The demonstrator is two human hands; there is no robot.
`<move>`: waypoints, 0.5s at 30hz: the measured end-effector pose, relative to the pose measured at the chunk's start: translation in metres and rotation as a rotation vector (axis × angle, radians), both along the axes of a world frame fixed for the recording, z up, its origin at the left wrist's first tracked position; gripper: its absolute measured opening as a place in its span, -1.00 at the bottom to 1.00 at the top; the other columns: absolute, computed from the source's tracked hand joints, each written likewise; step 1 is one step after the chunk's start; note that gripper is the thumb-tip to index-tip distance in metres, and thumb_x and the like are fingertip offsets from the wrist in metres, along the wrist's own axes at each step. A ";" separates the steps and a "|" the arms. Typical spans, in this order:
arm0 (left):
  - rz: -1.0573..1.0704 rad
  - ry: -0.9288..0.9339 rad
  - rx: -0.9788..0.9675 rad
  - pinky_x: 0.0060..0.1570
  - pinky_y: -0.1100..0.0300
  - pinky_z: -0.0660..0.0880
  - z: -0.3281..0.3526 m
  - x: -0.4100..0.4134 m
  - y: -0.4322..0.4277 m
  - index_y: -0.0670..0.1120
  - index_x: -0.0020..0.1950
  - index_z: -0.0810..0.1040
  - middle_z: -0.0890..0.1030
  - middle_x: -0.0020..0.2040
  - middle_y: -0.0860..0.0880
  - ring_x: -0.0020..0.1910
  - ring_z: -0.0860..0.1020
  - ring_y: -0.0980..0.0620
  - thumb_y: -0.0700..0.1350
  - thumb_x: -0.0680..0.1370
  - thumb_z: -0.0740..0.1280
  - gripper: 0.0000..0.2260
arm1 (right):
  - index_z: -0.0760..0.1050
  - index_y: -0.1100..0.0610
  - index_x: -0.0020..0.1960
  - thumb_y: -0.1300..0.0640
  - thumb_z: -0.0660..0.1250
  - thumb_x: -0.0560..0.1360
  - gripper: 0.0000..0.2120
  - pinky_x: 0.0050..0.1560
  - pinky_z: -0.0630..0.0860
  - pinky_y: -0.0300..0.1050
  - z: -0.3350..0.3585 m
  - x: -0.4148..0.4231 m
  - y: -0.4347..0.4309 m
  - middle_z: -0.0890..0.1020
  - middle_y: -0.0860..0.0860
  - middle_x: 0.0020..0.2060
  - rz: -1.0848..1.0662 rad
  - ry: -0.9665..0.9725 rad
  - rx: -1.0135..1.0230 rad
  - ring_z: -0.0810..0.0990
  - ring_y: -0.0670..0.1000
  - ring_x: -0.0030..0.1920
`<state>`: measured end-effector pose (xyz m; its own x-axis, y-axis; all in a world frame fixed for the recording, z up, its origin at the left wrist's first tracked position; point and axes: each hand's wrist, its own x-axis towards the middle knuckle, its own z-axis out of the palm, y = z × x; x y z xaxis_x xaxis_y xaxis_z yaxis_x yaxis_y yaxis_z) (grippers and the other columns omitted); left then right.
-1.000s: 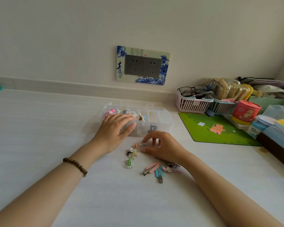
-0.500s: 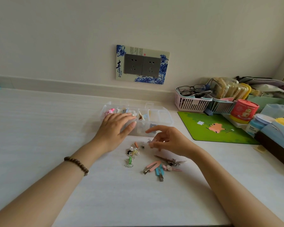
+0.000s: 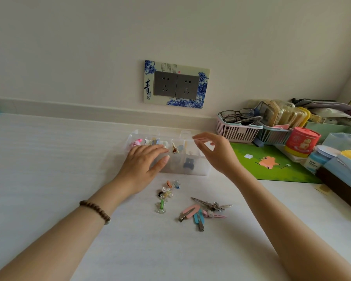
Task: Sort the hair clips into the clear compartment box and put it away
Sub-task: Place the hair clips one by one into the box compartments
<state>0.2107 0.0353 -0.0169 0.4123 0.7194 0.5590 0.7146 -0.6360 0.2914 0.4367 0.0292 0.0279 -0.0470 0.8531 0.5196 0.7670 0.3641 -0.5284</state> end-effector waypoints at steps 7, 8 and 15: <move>0.005 0.011 0.014 0.23 0.43 -0.15 0.001 0.000 0.000 0.09 0.32 0.40 0.42 0.34 0.14 0.34 0.29 0.12 0.34 0.47 -0.20 -0.36 | 0.60 0.08 0.04 0.13 0.39 0.44 -0.82 -0.08 0.55 -0.36 -0.004 -0.012 -0.033 0.67 -0.06 -0.10 0.379 -0.026 -0.309 0.64 -0.15 -0.17; 0.005 0.007 0.009 0.23 0.43 -0.15 0.001 0.000 -0.001 0.09 0.32 0.40 0.42 0.34 0.14 0.34 0.29 0.13 0.35 0.47 -0.20 -0.36 | 0.60 0.08 0.07 0.10 0.40 0.43 -0.78 -0.07 0.52 -0.42 -0.009 -0.014 -0.032 0.67 -0.06 -0.05 0.383 -0.131 -0.336 0.63 -0.16 -0.15; 0.008 -0.010 0.010 0.22 0.47 -0.15 0.002 0.001 -0.001 0.09 0.29 0.43 0.44 0.32 0.14 0.33 0.33 0.11 0.38 0.46 -0.22 -0.33 | 0.59 0.05 0.13 0.02 0.43 0.40 -0.69 -0.20 0.41 -0.39 -0.031 -0.017 -0.023 0.56 -0.11 -0.12 0.367 -0.252 -0.358 0.48 -0.14 -0.24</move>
